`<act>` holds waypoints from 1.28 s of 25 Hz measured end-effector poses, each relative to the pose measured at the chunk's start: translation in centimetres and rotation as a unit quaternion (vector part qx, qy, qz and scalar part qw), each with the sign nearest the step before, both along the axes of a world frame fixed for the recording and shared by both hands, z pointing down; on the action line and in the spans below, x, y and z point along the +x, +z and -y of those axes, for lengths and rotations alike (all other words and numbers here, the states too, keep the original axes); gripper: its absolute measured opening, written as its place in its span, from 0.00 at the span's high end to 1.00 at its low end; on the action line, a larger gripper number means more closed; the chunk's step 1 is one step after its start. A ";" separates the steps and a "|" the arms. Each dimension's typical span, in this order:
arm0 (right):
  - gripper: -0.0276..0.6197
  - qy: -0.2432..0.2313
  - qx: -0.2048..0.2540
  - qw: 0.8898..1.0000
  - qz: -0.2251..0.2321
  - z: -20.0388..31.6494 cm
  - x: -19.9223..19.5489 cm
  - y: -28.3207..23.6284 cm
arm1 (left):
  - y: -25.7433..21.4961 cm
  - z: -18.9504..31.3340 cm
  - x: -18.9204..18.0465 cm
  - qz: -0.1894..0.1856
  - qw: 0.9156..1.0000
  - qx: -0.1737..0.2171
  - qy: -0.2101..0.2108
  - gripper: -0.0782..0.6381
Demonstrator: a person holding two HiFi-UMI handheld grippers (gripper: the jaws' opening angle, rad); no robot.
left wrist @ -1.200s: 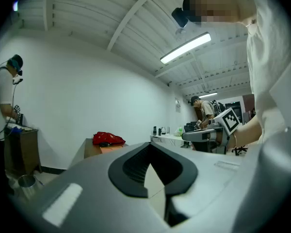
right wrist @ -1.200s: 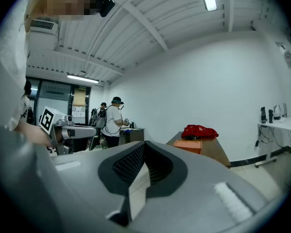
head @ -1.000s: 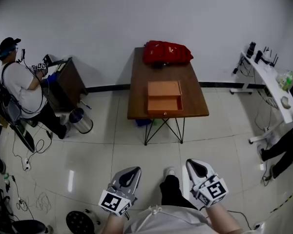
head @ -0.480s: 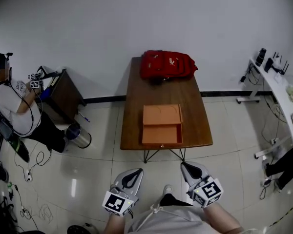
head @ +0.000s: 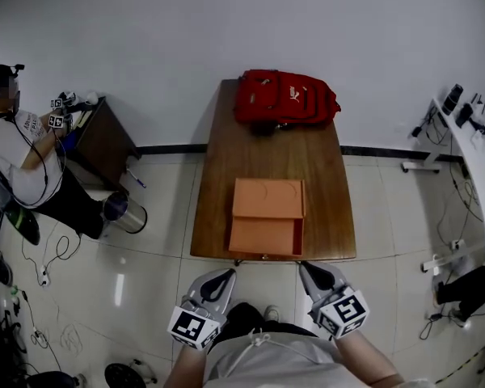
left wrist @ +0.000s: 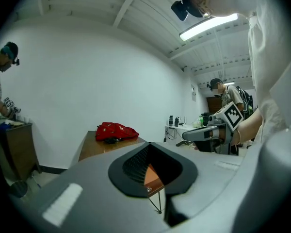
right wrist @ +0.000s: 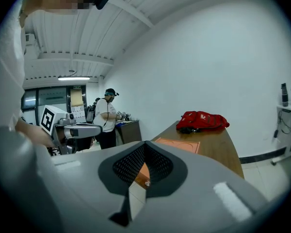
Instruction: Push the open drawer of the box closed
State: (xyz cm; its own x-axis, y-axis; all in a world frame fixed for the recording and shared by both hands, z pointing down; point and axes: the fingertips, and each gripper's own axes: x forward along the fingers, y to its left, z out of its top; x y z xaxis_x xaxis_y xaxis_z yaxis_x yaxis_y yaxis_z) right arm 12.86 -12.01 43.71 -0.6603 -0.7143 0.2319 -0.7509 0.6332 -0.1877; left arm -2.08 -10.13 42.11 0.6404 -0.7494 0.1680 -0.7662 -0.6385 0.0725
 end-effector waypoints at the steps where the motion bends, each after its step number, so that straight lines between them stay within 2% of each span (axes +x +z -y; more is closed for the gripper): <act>1: 0.95 0.001 -0.007 1.000 -0.003 0.5 0.0 0.5 | 0.4 0.6 0.0 0.001 1.000 -0.005 0.000 0.88; 5: 0.95 0.006 -0.040 0.999 -0.016 2.2 -0.1 3.3 | 2.5 2.7 0.0 0.006 1.000 -0.029 0.002 0.88; 12: 0.95 -0.013 -0.104 0.994 -0.030 3.4 -0.9 8.2 | 9.1 5.3 0.9 -0.006 0.994 -0.109 0.002 0.88; 19: 0.95 -0.044 -0.173 0.983 -0.046 3.0 -3.2 14.4 | 14.6 6.8 2.5 -0.005 0.987 -0.157 0.019 0.88; 22: 0.95 -0.036 -0.202 0.978 -0.046 2.9 -3.2 17.0 | 17.2 6.4 2.8 -0.006 0.983 -0.182 0.023 0.88; 26: 0.95 -0.023 -0.216 0.975 -0.052 3.7 -2.9 18.8 | 19.8 6.9 1.6 -0.012 0.979 -0.202 -0.002 0.88; 32: 0.95 0.002 -0.234 0.971 -0.050 5.6 -1.9 20.0 | 20.7 8.3 1.9 -0.025 0.975 -0.220 -0.002 0.88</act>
State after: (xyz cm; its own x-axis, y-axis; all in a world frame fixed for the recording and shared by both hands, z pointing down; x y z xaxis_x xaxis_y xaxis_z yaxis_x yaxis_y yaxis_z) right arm 11.00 -17.59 63.73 -0.6150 -0.5177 0.5948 -0.7825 0.4934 -0.3796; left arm -0.16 -18.40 62.83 0.6529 -0.6139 0.4436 -0.7574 -0.5338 0.3761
